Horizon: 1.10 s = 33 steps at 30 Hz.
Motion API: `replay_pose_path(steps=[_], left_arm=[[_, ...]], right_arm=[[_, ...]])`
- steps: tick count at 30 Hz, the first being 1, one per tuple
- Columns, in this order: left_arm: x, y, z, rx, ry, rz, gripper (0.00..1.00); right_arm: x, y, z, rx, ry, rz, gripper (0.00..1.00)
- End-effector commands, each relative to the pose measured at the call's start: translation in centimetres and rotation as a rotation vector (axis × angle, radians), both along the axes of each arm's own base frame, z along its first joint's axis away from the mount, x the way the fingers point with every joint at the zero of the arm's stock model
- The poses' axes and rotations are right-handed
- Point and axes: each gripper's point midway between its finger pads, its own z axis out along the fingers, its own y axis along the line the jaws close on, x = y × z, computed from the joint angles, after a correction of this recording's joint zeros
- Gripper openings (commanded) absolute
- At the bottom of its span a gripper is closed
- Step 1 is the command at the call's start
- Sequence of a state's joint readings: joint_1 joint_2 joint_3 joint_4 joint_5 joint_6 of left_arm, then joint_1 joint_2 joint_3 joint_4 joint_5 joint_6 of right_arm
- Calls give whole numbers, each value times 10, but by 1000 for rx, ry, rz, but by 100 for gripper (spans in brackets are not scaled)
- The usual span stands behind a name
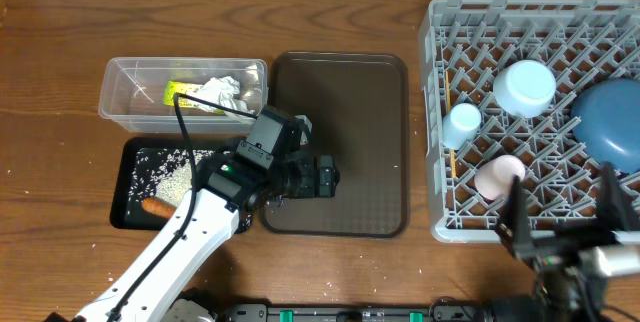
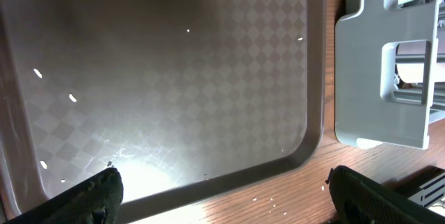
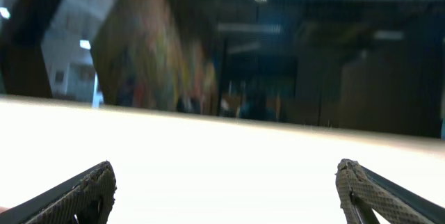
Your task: Sort waste into correct bins and load items into the dishwasher rack
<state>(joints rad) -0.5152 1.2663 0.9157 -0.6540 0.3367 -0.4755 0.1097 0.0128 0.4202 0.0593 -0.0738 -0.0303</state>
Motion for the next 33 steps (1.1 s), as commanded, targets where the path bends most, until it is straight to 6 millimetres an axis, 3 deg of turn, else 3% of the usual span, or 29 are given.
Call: replay_pose_path(steps=[1,8,21,27,33], left_arm=[[0,2,-1,5,6,16,96],[0,2,-1,5,6,16,96],[0,2,-1,5,6,16,97],[0,2,-1,5,6,16,96],[0,2,-1,5,6,16,96]], right_arm=[[12,-2,-22,-3,44,-19,99],[36,0,-71,-15,153,-20,99],[58,-7,-130,-22,276,-58,99],[60,-8,-135,-22,287,-64,99],[57,-8,-123,-17,230,-63,99]])
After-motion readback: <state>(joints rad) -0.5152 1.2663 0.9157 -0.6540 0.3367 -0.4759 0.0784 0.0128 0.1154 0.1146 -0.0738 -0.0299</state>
